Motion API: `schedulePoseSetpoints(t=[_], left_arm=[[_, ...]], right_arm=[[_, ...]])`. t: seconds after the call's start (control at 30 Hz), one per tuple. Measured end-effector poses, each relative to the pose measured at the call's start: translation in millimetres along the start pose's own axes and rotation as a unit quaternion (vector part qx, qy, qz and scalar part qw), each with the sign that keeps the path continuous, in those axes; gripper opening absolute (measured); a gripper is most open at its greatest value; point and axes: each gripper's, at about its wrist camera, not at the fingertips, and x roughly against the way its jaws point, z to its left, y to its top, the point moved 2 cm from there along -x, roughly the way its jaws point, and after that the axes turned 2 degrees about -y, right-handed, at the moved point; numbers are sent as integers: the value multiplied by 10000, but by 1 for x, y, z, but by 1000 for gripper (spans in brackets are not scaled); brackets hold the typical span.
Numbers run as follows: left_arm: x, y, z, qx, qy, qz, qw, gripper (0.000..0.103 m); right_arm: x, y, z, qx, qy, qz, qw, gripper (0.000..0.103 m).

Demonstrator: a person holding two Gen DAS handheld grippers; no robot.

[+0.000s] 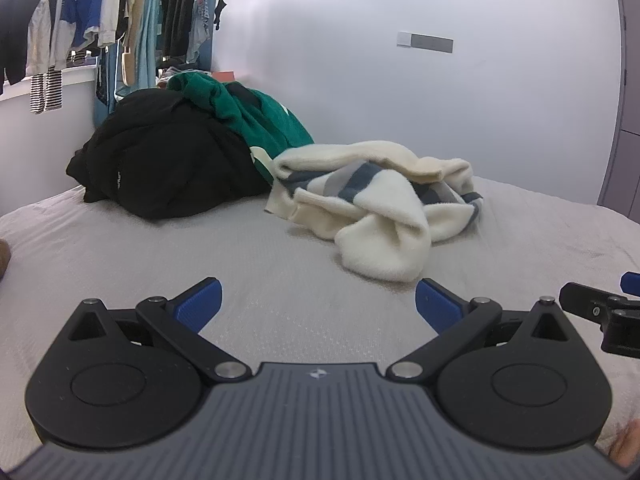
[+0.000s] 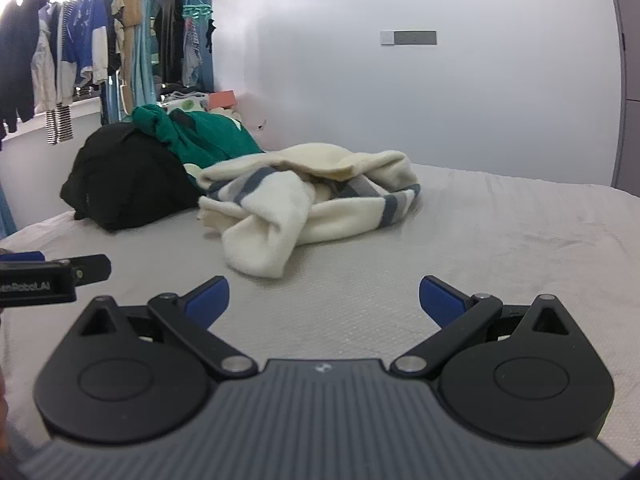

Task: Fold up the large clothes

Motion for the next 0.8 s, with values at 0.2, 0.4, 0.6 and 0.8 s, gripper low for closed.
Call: schedulePoseSetpoints(t=[0.2,0.4,0.6,0.8], left_arm=[[-29,13,-3,-53,-134,-38,9999,103],[-66,25,-14,-366,-99,34,9993,103],[-99,30,-18,-378,-124,161,9991,103],[-135,43,-25,-472,-148,111,9987,103]], right_arm=[[-19,11,-3,12,-68,25,10000,103],[-43,23,-13,-108,1,171,9998,103],[-63,32,-25,-327,96,283,9990,103],[-90,46,-38,-363,-3,197,9991,103]])
